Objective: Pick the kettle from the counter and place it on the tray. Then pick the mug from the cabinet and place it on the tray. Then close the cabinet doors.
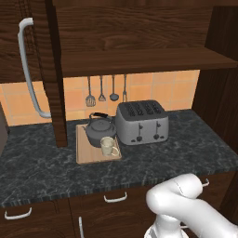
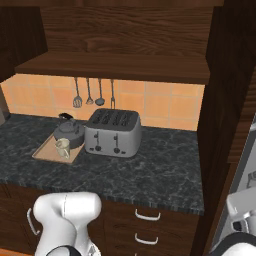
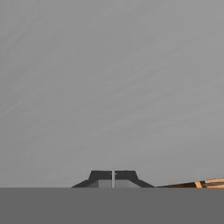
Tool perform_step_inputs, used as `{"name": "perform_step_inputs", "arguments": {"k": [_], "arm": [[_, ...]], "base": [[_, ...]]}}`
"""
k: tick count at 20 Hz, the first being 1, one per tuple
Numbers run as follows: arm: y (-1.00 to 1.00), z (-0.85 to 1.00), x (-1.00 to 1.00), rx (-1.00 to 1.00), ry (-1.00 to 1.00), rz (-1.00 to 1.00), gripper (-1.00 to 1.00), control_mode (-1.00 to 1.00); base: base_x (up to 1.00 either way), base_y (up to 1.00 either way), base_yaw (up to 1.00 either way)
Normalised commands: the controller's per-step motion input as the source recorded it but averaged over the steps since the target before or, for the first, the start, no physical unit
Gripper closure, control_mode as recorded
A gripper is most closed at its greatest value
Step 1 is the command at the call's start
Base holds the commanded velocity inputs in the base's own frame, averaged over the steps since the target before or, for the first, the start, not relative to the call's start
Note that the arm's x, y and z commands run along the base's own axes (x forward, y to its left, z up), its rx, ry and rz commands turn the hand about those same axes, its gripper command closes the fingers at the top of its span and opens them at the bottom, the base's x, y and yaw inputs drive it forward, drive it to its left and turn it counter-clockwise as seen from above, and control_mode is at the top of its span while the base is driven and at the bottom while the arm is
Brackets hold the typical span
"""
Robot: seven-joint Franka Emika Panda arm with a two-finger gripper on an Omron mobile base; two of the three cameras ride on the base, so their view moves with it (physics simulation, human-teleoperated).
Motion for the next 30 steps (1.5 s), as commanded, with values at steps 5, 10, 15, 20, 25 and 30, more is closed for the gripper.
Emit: {"name": "perform_step_inputs", "arguments": {"k": [5, 10, 15, 20, 25, 30], "arm": [[0.00, 0.25, 0.05, 0.04, -0.08, 0.00, 1.00, -1.00], [0.06, 0.26, 0.00, 0.02, -0.13, 0.02, 1.00, -1.00], [0.12, 0.25, 0.00, 0.00, -0.08, 0.01, 1.00, -1.00], [0.15, 0.25, 0.00, 0.00, -0.02, 0.00, 1.00, -1.00], [0.28, 0.19, 0.00, 0.00, 0.00, 0.00, 1.00, -1.00], [0.34, 0.12, 0.00, 0.00, -0.01, 0.00, 1.00, -1.00]], "base": [[0.00, 0.00, 0.00], [0.00, 0.00, 0.00], [0.00, 0.00, 0.00], [0.00, 0.00, 0.00], [0.00, 0.00, 0.00], [0.00, 0.00, 0.00]]}}
